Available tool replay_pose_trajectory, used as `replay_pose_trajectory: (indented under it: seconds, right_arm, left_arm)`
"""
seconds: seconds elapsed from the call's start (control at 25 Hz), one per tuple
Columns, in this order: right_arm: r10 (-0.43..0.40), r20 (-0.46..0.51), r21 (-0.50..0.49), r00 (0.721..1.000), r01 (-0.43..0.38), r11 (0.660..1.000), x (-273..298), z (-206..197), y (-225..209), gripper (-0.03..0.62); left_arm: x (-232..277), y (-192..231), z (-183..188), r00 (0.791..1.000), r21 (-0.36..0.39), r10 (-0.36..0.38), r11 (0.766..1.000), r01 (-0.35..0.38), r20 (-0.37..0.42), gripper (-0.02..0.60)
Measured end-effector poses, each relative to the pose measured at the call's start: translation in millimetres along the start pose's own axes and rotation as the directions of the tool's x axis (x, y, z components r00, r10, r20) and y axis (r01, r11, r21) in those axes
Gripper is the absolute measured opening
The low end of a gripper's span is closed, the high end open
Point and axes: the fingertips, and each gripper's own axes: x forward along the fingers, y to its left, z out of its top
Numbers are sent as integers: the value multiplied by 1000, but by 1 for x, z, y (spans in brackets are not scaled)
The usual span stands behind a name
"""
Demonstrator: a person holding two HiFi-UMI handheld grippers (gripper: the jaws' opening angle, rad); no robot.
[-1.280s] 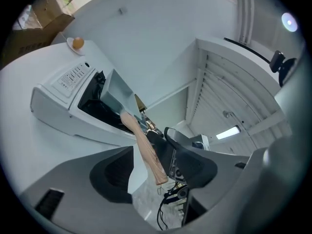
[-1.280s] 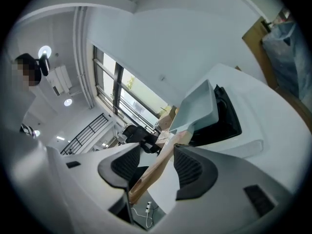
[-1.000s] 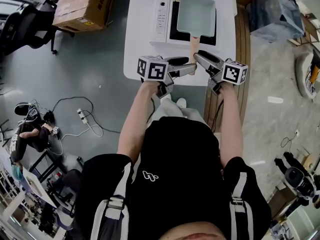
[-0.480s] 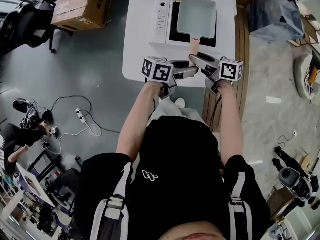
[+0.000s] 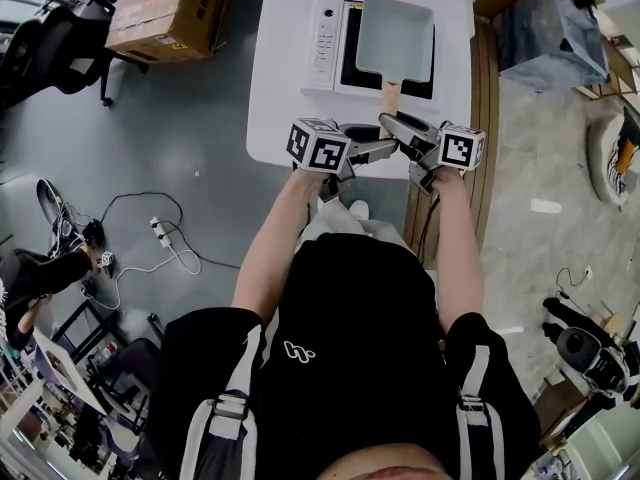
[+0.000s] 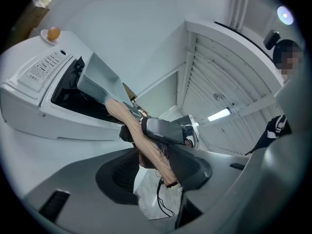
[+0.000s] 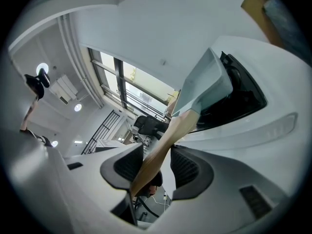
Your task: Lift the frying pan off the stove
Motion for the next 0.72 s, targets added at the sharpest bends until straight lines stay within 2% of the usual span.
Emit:
replay_pose_trajectory:
  seconds: [0.24,0.4,0.72]
  right_arm:
    - [29,60,18,998,-30,999,-1,4,4,181]
    - [30,65,23,997,-32,999,-2,4,8,181]
    - [57,78,-14,995,-57,998,-5,6,29,181]
  left_arm:
    - [-3,-5,5,999,5,-15,1000,14,30,190]
    - [-4,-9,6,999,16,-14,1000,14,29,193]
    - [-14,-27,10,1000,78,0,997,-2,26,196]
